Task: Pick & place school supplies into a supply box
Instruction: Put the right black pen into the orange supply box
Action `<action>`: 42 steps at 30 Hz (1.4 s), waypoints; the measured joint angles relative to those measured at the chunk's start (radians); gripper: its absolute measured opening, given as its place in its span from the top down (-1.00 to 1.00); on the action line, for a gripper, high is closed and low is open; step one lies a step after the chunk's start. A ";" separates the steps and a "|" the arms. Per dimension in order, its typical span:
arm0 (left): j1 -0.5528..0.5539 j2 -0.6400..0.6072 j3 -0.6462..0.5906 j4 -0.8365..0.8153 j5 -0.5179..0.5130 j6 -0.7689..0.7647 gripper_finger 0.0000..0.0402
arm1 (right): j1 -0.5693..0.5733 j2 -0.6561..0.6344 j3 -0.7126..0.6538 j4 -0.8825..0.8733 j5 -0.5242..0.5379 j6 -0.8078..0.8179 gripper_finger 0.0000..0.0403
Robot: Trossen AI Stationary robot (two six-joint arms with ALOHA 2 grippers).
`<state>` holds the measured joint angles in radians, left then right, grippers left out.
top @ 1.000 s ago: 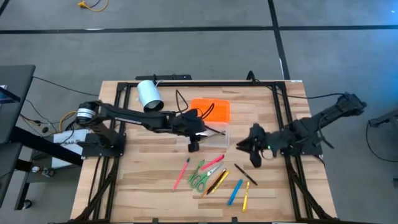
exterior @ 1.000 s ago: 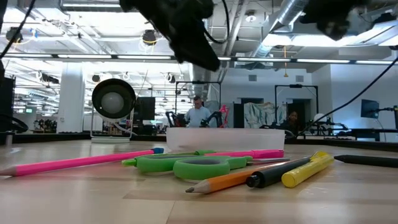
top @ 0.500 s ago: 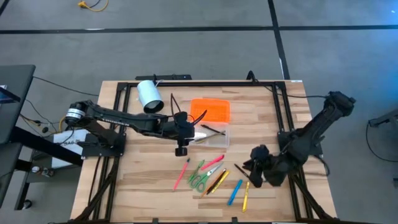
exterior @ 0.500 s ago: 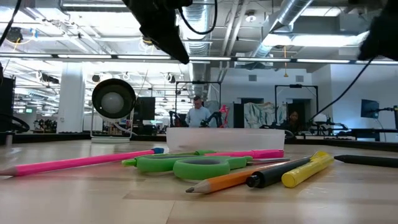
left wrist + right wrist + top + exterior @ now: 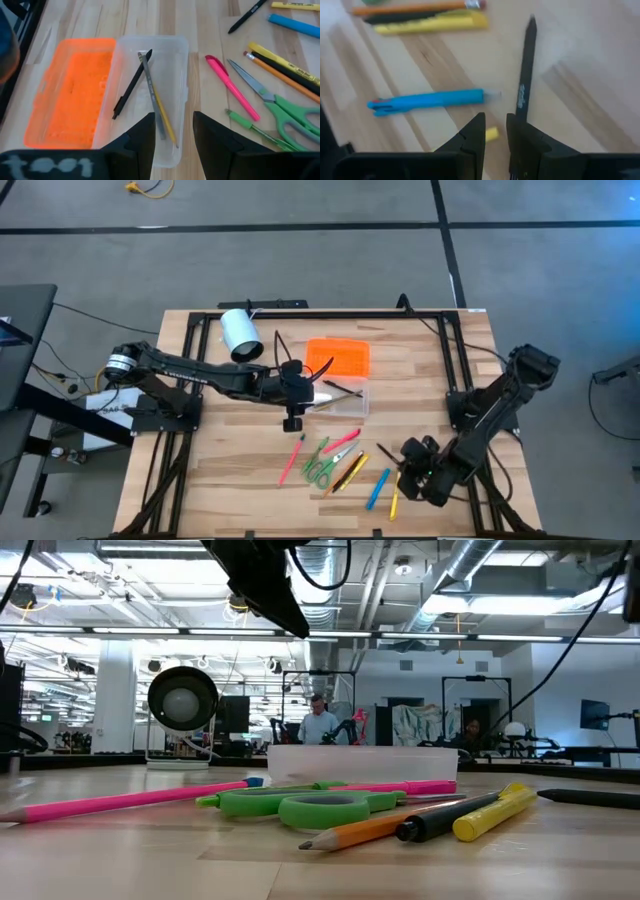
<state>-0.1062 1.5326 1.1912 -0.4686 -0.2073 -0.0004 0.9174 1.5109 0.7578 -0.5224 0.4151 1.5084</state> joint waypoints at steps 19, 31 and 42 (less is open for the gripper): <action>0.000 0.000 0.000 0.011 -0.011 0.001 0.39 | -0.053 0.048 0.000 -0.027 -0.028 0.030 0.64; 0.000 0.001 0.000 0.010 -0.014 -0.011 0.39 | -0.066 0.048 -0.010 -0.009 -0.048 -0.077 0.64; 0.000 0.001 0.000 0.006 -0.014 -0.017 0.39 | -0.034 0.049 -0.068 0.132 -0.058 -0.199 0.64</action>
<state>-0.1062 1.5333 1.1912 -0.4629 -0.2214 -0.0179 0.8837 1.5600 0.6903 -0.3908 0.3576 1.3094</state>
